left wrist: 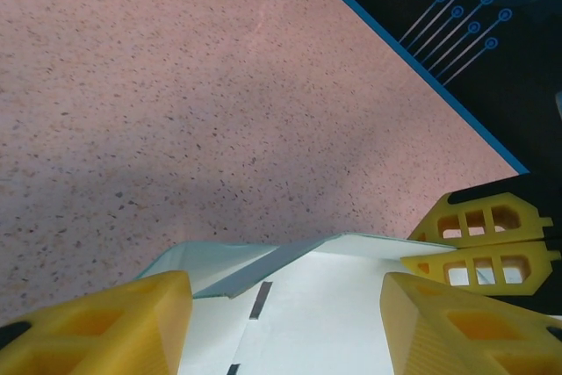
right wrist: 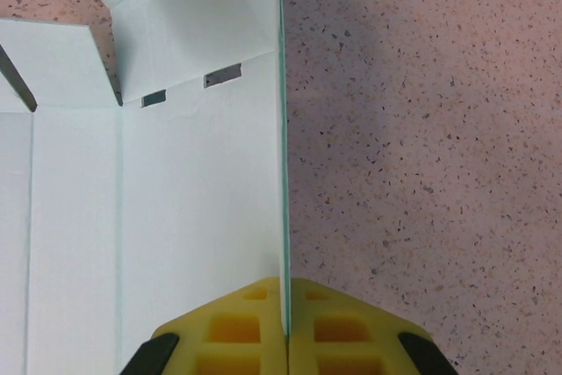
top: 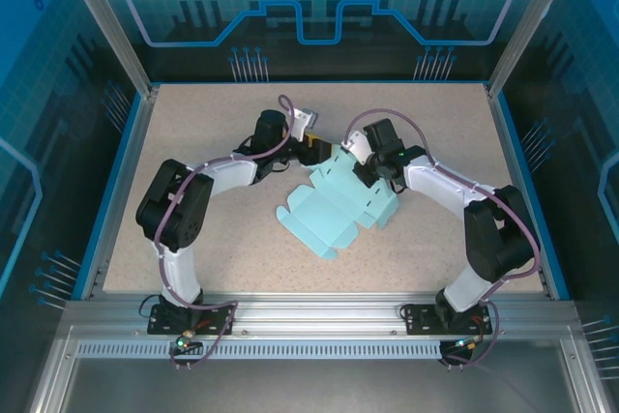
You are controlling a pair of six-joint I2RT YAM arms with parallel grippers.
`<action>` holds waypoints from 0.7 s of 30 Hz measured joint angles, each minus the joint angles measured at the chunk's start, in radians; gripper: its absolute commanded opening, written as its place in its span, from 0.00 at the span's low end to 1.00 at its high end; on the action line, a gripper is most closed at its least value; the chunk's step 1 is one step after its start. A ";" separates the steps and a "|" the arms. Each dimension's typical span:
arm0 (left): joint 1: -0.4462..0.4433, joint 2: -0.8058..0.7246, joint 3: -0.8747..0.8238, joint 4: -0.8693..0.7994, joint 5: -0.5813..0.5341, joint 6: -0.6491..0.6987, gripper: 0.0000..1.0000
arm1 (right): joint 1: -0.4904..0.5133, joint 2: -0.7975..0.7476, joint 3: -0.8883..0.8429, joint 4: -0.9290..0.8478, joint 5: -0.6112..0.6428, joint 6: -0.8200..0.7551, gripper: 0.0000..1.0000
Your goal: Fold the paper box
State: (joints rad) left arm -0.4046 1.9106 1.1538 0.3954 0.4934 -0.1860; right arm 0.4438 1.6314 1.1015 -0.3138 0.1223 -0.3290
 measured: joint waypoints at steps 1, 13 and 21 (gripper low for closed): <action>0.000 0.004 0.003 -0.002 0.007 -0.001 0.61 | 0.000 0.000 0.000 0.000 0.000 0.000 0.02; 0.008 0.053 0.051 -0.009 0.083 -0.026 0.59 | 0.000 0.000 0.000 -0.002 0.004 0.000 0.01; 0.011 0.054 0.050 -0.009 0.092 -0.022 0.57 | 0.000 0.000 0.000 -0.003 0.008 0.007 0.01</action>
State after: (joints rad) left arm -0.3935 1.9644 1.2037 0.3866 0.5850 -0.2077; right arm 0.4438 1.6314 1.1015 -0.3172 0.1307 -0.3218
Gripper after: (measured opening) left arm 0.571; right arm 0.067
